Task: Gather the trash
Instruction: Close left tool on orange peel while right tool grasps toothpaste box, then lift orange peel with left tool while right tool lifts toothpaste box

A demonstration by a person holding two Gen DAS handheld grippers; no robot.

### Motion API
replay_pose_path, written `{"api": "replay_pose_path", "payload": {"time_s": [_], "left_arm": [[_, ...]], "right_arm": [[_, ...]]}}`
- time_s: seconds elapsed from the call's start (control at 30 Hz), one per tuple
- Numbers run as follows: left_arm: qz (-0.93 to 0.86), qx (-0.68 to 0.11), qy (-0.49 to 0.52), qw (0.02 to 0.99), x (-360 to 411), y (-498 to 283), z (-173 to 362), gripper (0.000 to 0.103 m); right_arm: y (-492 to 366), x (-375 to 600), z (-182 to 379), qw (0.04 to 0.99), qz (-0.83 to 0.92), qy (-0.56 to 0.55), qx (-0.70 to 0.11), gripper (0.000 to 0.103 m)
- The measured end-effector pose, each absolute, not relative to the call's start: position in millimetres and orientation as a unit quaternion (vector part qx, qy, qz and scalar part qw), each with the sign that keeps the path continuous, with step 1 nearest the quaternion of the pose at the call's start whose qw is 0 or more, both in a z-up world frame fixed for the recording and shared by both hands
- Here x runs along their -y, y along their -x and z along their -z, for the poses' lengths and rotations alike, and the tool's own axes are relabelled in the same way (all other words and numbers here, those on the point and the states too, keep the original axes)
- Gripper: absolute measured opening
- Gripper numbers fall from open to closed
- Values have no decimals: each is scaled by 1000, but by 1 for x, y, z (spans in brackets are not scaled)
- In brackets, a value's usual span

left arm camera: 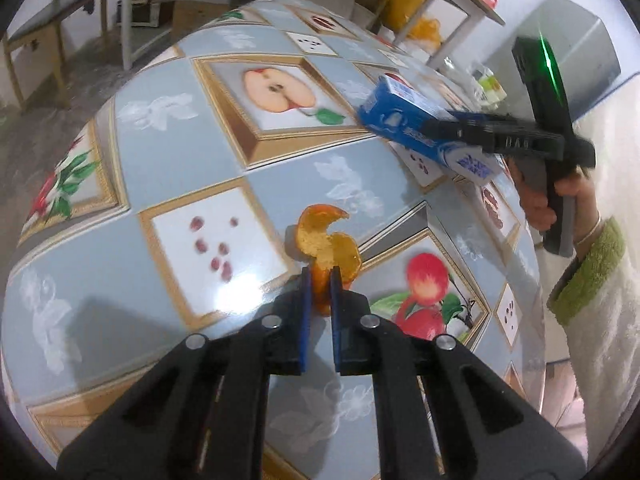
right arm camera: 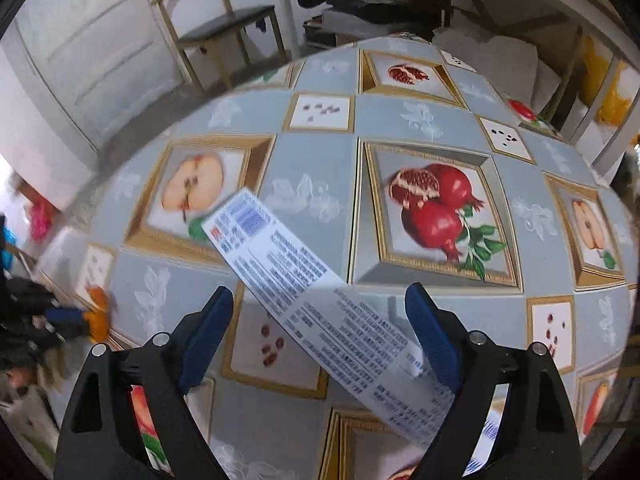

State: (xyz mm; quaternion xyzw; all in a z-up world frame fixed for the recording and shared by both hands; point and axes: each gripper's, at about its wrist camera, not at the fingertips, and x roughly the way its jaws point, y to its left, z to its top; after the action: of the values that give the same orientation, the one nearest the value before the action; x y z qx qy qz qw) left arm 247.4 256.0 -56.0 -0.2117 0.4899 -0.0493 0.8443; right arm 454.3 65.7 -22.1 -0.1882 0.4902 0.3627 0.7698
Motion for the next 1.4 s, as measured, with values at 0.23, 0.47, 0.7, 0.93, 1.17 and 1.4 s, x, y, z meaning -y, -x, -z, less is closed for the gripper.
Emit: {"api": "replay_pose_path", "payload": {"time_s": [0.23,0.47,0.7,0.93,1.17,1.4], "left_arm": [[71,-485,214,845,-239,-232,57,7],[118,-487,191,844,-194,-205,58,7],[148,-489,174,842,-163,-174,60,7],[148,-488,145,848,-140,-160,58,7],[129,-477,96,864,-128,-155,53,7],[116,-471,60,873,-119,-155,51,7]], "right_arm": [[-408,-42,24,798,-269,202,-500,57],[-322,37,21,813,-189,90,-543,34],[-219,116,21,835,-103,-45,-539,34],[-158,145,26,840,-81,-118,-524,39],[-150,140,29,856,-71,-99,-503,47],[-149,129,31,867,-46,-45,-494,47]]}}
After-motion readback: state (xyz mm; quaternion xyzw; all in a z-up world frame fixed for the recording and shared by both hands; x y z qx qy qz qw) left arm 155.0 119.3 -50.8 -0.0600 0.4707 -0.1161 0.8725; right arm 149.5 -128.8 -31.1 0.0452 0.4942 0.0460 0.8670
